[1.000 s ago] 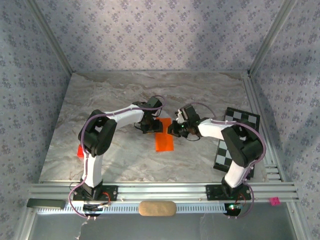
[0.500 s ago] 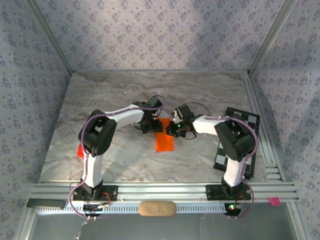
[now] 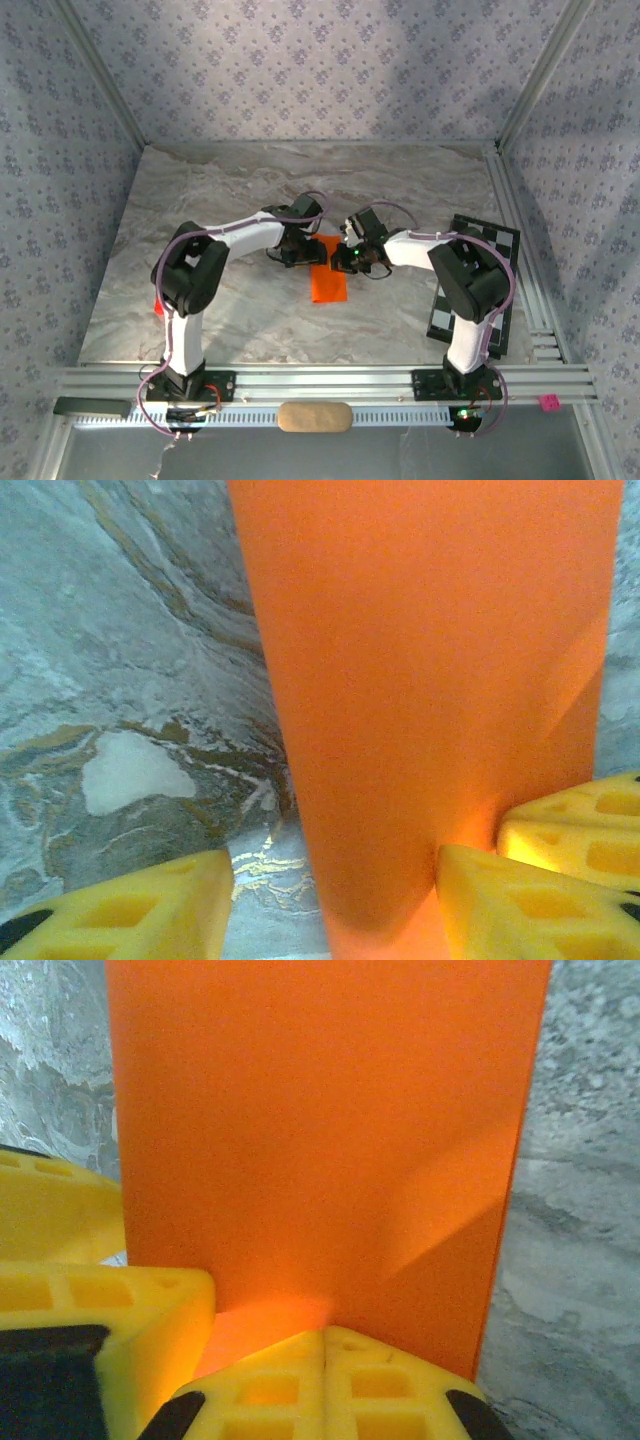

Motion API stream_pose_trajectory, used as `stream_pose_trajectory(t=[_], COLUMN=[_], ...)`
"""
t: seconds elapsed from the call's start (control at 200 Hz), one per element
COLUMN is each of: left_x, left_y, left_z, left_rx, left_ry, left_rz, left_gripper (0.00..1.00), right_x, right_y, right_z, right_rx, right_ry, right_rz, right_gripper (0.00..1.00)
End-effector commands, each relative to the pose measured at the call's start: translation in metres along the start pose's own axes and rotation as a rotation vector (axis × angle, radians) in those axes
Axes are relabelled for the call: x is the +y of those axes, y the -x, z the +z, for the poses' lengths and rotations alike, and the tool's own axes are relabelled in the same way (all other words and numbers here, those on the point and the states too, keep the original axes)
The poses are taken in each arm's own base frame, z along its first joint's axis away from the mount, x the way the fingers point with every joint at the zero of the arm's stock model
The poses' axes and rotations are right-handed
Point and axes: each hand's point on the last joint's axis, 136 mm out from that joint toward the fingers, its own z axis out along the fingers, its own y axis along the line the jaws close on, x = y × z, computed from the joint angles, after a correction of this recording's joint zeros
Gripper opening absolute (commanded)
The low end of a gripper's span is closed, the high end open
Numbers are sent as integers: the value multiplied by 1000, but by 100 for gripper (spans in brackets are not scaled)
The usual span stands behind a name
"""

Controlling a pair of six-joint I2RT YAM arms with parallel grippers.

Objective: Fold a paper plane with a square sheet of paper (pick it up from the middle)
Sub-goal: Hold the square sheet of paper at the center of the table, then first fold the square sheet of paper in half at the center of the table.

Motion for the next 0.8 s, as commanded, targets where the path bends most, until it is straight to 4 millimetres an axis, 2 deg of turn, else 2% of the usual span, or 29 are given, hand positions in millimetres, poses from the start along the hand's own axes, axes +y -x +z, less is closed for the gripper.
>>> stream_pose_trajectory(t=[0.0,0.11,0.195,0.275,0.395,0.505,0.69,0.795], left_x=[-4,-11,-32,-47,-58,-56,-48,-35], left_y=[22,24,25,21,18,17,11,5], left_z=[-34,-58,-72,-74,-66,-53,-31,-16], left_rx=[-120,-159,-165,-136,-89,-70,-24,-15], left_ry=[-70,-199,-384,-521,-616,-630,-602,-533], left_rz=[-33,-64,-45,-41,-59,-90,-114,-113], left_gripper=[59,57,43,31,12,0,0,0], right_x=[-52,-52,-52,-52,-52,-51,-50,-51], right_y=[-40,-39,-38,-38,-39,-39,-40,-40], right_z=[10,9,8,8,7,7,8,9], right_rx=[133,135,132,134,135,132,132,132], right_ry=[-202,-208,-210,-211,-213,-211,-210,-212], right_rz=[31,29,29,29,30,30,32,32], right_gripper=[0,0,0,0,0,0,0,0])
